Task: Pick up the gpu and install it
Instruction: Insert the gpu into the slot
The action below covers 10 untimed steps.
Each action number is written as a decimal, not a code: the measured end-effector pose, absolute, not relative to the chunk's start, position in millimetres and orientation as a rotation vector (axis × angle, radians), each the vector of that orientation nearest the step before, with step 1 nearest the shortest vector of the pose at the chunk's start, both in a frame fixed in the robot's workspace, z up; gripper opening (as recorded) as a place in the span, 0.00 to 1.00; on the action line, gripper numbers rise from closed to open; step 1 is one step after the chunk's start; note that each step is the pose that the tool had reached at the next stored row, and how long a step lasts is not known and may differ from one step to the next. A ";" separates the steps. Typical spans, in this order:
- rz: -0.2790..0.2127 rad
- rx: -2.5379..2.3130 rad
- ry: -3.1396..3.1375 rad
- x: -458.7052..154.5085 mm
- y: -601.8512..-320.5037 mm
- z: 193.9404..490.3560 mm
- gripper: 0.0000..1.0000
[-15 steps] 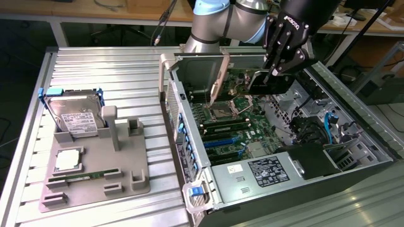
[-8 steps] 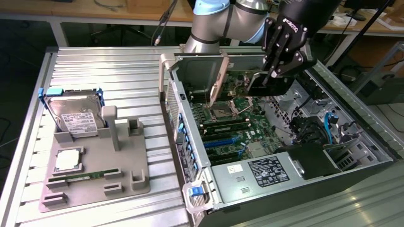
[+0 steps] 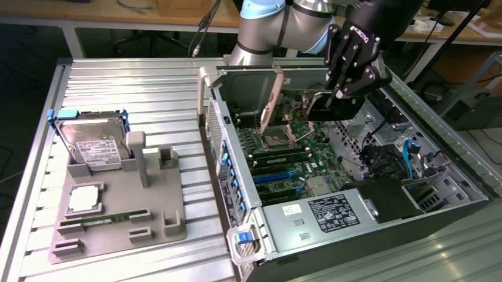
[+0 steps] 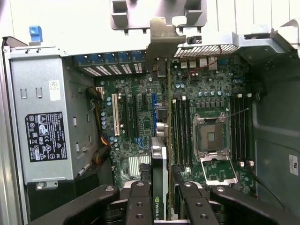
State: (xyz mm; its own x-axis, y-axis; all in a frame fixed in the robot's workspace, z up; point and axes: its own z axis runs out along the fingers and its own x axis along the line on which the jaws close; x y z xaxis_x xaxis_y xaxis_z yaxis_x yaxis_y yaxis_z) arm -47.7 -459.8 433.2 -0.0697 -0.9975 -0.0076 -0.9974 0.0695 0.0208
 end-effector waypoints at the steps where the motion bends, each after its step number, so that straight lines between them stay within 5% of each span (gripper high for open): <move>1: -0.032 2.137 -2.291 -47.7 -459.8 432.8 0.27; 10: -0.032 2.137 -2.291 -47.7 -459.8 429.4 0.27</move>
State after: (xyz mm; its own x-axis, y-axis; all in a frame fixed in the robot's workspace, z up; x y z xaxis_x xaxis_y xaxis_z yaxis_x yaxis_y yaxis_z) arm -47.7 -459.8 429.4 -0.0697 -0.9975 -0.0076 -0.9974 0.0695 0.0208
